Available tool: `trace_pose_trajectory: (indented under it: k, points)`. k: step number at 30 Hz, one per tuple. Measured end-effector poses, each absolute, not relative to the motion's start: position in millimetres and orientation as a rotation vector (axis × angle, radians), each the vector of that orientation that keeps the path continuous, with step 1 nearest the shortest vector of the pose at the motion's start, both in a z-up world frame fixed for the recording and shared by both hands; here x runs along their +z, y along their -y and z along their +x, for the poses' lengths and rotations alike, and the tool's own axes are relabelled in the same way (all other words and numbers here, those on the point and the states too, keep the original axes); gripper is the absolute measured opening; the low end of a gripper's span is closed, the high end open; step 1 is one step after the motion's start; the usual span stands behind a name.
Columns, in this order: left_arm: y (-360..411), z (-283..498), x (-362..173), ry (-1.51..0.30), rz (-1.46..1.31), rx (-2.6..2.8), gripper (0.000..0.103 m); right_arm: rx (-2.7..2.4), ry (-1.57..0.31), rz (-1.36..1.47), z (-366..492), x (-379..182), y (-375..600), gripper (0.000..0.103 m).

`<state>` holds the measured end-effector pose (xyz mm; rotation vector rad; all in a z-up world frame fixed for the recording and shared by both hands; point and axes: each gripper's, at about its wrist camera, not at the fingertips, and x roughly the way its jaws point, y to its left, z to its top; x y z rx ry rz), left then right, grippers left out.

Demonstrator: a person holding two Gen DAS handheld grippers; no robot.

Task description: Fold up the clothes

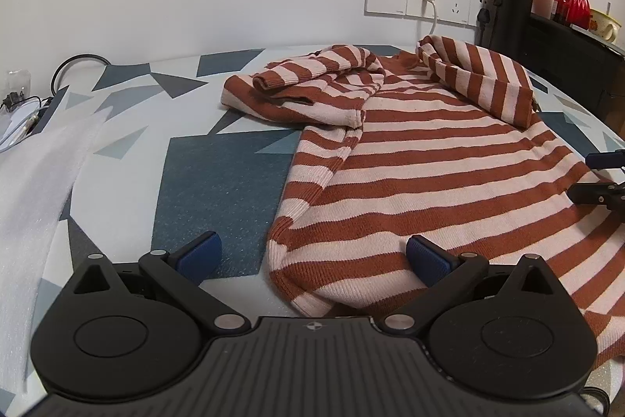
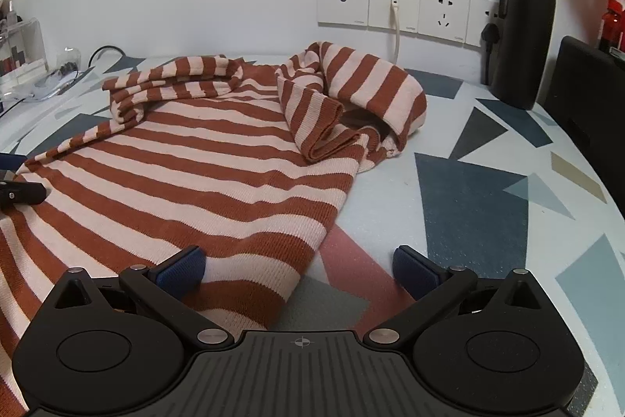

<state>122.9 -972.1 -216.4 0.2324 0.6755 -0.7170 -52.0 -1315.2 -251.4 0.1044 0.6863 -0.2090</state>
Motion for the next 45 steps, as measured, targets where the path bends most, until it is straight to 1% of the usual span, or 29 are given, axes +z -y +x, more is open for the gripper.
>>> trace_pose_trajectory:
  k: [45]
  points:
    - [971.7, 123.6, -216.1, -0.679, 0.234, -0.691, 0.103, -0.212, -0.687, 0.108, -52.1, -252.3, 1314.9, 0.102]
